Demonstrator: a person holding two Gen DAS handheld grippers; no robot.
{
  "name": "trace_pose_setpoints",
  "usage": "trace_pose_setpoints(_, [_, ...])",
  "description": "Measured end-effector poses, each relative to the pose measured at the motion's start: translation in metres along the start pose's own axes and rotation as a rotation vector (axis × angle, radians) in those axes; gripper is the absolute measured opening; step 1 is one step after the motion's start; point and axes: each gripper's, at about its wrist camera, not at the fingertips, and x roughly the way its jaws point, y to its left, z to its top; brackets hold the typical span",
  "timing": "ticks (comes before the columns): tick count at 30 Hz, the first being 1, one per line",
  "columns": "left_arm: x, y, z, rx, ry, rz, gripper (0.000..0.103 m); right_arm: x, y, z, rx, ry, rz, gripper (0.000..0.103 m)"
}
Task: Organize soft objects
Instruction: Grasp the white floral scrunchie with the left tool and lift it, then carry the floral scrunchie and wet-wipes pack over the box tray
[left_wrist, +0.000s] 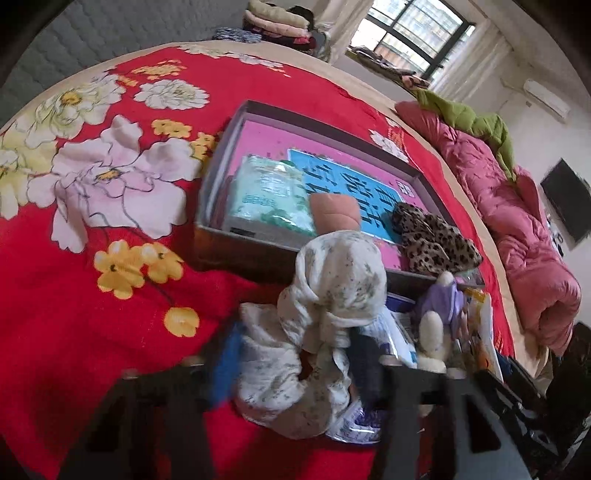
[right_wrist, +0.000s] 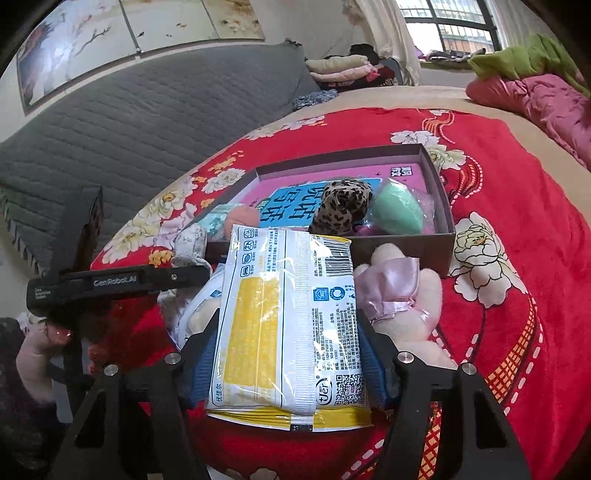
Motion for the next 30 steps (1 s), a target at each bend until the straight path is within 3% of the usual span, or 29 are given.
trace_pose_setpoints(4, [-0.001, 0.007, 0.002, -0.021, -0.003, -0.015, 0.023, -0.001, 0.000, 0.000, -0.006, -0.003, -0.001, 0.067])
trace_pose_setpoints(11, [-0.024, -0.007, 0.002, 0.028, -0.069, -0.023, 0.022, -0.007, 0.007, 0.001, -0.039, -0.031, -0.005, 0.067])
trace_pose_setpoints(30, [-0.058, -0.040, 0.004, 0.109, -0.142, 0.005, 0.022, -0.030, 0.017, 0.014, -0.078, -0.129, -0.008, 0.067])
